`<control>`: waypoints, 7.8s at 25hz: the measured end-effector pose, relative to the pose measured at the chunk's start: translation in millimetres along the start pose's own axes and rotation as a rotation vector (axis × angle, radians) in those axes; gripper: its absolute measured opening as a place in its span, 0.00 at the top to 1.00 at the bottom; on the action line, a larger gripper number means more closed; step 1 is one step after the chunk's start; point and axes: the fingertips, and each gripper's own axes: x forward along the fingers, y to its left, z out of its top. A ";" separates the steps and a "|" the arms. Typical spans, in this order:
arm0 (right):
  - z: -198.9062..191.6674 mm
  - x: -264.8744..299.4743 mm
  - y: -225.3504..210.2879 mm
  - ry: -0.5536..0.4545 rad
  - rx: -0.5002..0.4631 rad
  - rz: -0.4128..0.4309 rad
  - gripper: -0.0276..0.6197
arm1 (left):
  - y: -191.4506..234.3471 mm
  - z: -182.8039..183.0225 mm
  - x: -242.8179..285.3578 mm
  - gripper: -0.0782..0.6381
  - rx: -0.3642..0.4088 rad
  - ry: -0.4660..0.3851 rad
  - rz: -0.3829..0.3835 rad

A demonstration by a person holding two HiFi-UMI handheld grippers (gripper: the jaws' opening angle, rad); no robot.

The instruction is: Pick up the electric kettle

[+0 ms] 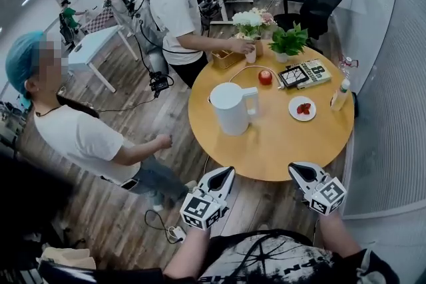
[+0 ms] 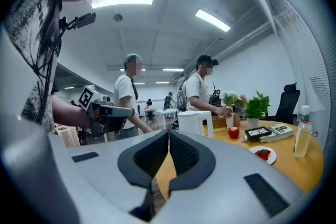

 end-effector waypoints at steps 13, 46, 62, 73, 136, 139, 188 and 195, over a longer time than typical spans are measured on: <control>0.2 21.3 -31.5 -0.020 0.006 0.009 0.92 | 25.2 5.5 31.2 0.89 0.022 0.017 0.014; 27.2 195.0 -91.4 -0.021 -0.020 -0.295 0.92 | 185.9 4.4 97.7 0.89 0.053 0.037 -0.314; 1.1 226.3 -124.8 0.090 -0.010 -0.341 0.90 | 210.4 -10.7 110.7 0.89 0.017 0.076 -0.295; -27.3 257.1 -178.6 0.167 -0.007 -0.384 0.63 | 211.3 -26.5 120.4 0.89 -0.033 0.121 -0.230; 27.3 169.8 -260.7 -0.130 0.113 -0.813 0.86 | 187.9 3.6 132.3 0.89 0.034 0.089 -0.325; 22.0 134.3 -266.6 -0.130 0.119 -0.863 0.86 | 165.2 2.3 150.3 0.89 0.042 0.096 -0.391; -58.1 14.0 -304.3 -0.055 0.051 -0.966 0.85 | 55.7 -51.8 227.6 0.89 0.025 0.241 -0.569; -65.8 12.5 -304.1 0.020 0.055 -0.962 0.73 | 54.3 -46.0 229.5 0.89 0.030 0.229 -0.573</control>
